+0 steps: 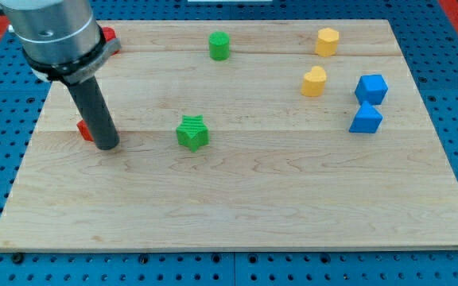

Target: Move your arm to the left side of the blue triangle

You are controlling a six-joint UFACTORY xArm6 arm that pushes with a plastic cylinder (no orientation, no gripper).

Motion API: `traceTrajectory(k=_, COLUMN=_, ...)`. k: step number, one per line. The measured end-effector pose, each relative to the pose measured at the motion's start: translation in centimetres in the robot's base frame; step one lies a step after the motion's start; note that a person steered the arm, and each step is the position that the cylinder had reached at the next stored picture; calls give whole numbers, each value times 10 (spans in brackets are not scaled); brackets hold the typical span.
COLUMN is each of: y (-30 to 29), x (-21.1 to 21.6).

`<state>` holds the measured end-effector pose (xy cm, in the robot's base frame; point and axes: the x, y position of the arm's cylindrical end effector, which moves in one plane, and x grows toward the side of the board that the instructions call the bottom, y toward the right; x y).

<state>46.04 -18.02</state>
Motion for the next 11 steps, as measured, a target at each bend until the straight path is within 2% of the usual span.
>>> traceTrajectory(k=1, y=-25, x=-24)
traceTrajectory(k=2, y=-32, x=-25)
traceTrajectory(k=4, y=93, x=-55)
traceTrajectory(k=5, y=141, x=-54)
traceTrajectory(k=8, y=191, x=-61)
traceTrajectory(k=10, y=203, x=-61)
traceTrajectory(k=11, y=229, x=-42)
